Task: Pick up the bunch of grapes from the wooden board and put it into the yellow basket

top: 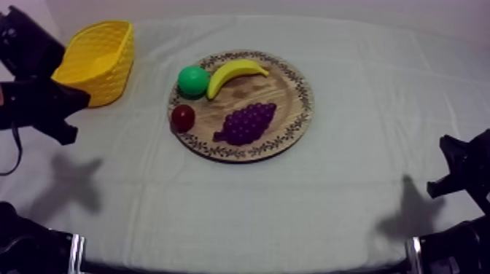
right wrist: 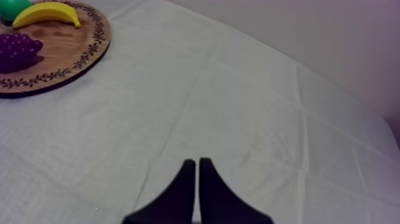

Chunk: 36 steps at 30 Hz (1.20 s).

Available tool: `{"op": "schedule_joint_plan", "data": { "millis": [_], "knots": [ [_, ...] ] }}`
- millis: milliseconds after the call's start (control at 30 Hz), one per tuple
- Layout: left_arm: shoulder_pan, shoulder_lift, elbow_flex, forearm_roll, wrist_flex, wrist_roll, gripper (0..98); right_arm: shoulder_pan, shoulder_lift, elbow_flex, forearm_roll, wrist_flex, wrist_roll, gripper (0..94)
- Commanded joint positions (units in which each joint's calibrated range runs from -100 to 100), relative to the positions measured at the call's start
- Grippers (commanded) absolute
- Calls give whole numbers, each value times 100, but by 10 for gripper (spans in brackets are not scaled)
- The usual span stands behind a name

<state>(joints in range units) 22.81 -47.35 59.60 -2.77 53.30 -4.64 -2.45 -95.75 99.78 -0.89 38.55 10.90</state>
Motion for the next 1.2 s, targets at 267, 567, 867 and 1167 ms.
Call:
{"op": "schedule_joint_plan", "data": {
  "millis": [267,567,867,1167],
  "knots": [
    [632,2002,-1924,-3,938,-421,0,0,0,0,-1,-1,2,3],
    [1283,3475,-3586,-164,1767,-608,0,0,0,0,-1,-1,2,3],
    [1499,4608,-5114,-229,2487,-535,0,0,0,0,-1,-1,2,3],
    [1778,5430,-6326,-436,3299,-545,0,0,0,0,-1,-1,2,3]
  ]
}}
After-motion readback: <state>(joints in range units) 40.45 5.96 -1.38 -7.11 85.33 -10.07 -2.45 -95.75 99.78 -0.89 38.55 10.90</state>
